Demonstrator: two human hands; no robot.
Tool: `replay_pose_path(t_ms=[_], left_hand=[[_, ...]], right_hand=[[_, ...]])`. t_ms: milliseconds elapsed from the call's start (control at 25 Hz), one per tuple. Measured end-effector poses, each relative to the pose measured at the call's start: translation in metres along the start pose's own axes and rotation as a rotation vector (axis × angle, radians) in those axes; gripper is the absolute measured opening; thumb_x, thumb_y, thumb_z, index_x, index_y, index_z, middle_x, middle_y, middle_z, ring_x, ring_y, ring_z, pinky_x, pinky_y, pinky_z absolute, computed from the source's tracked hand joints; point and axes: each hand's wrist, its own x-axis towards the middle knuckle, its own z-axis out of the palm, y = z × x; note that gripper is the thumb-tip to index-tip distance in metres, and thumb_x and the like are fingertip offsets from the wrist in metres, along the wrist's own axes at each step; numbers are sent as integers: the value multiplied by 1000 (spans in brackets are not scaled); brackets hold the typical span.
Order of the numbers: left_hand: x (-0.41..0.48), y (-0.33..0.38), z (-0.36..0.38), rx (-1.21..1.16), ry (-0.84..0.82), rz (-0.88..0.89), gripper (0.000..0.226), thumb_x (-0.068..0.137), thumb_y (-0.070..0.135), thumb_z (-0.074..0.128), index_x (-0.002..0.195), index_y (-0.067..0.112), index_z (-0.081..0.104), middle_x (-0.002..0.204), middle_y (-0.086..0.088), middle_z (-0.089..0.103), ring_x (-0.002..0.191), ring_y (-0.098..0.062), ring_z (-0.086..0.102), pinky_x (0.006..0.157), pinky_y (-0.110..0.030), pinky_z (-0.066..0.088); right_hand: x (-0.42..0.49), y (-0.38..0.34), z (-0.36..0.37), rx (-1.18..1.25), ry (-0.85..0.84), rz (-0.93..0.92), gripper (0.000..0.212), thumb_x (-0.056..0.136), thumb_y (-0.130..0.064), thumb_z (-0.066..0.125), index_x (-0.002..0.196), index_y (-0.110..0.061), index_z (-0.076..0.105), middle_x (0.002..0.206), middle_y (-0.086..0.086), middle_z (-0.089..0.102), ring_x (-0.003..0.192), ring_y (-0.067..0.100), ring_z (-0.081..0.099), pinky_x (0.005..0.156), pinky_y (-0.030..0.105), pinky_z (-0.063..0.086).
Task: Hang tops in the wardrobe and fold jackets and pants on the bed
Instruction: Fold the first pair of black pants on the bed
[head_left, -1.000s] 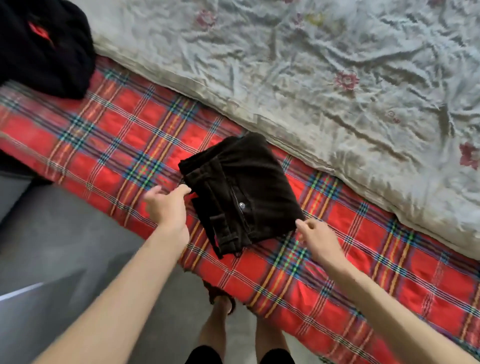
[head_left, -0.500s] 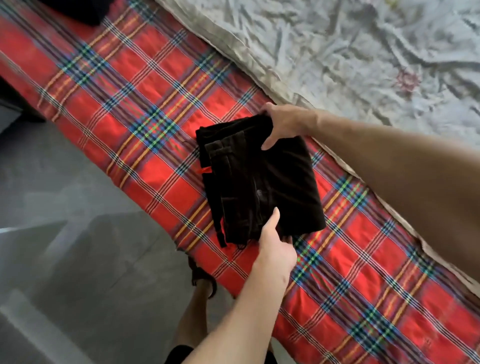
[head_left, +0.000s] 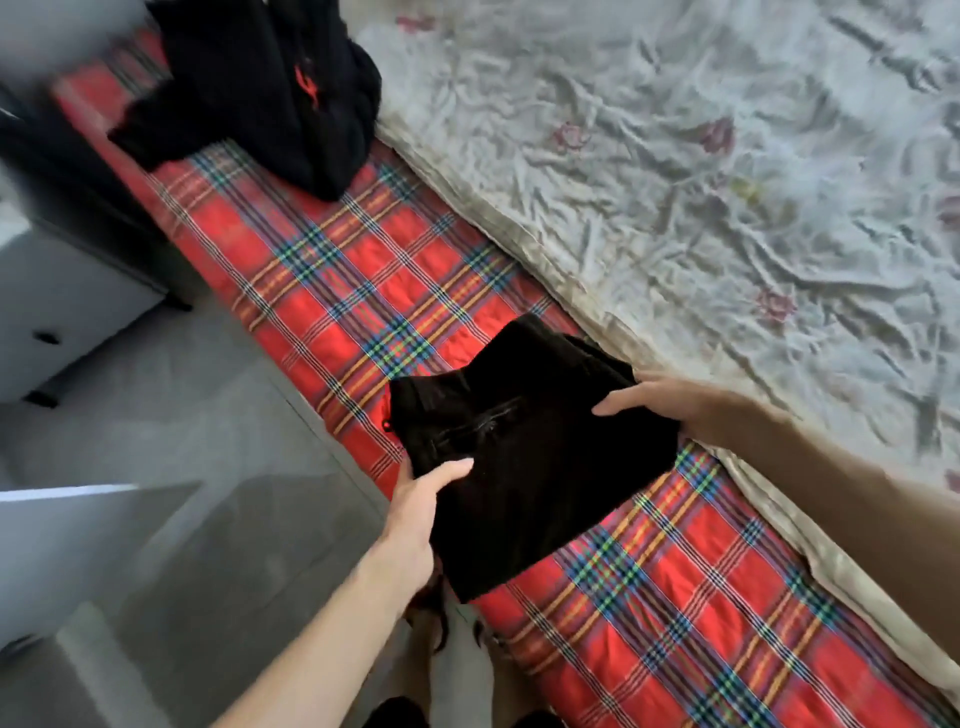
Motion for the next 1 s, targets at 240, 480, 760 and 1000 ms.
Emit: replay_pose_path(t_ms=[240, 480, 760, 1000], left_hand=[[-117, 162, -42, 110, -74, 162, 24, 82, 22, 72, 102, 10, 75, 94, -11, 77, 80, -28, 75, 71, -32, 56], [-260, 196, -160, -101, 76, 377, 31, 90, 38, 66, 108, 14, 75, 110, -10, 74, 96, -26, 73, 92, -35, 55], [-444, 117, -347, -417, 577, 570, 28, 95, 36, 62, 107, 13, 73, 89, -3, 77, 80, -19, 73, 68, -26, 53], [-551, 3, -478, -746, 908, 630, 26, 87, 36, 70, 95, 13, 78, 96, -13, 76, 87, -30, 72, 89, -37, 53]], right_hand=[[-130, -132, 61, 213, 86, -333, 43, 63, -10, 75, 104, -1, 69, 89, 16, 74, 75, 24, 73, 64, 30, 58], [-225, -246, 179, 8, -151, -648, 49, 70, 12, 65, 113, -11, 65, 99, 12, 74, 81, 20, 72, 63, 25, 56], [-325, -337, 420, -422, -623, -739, 53, 58, -8, 68, 110, -10, 62, 89, 8, 74, 77, 18, 72, 61, 26, 55], [-398, -331, 635, -612, -905, -761, 66, 58, -17, 74, 121, -17, 57, 110, 12, 71, 96, 26, 71, 75, 35, 57]])
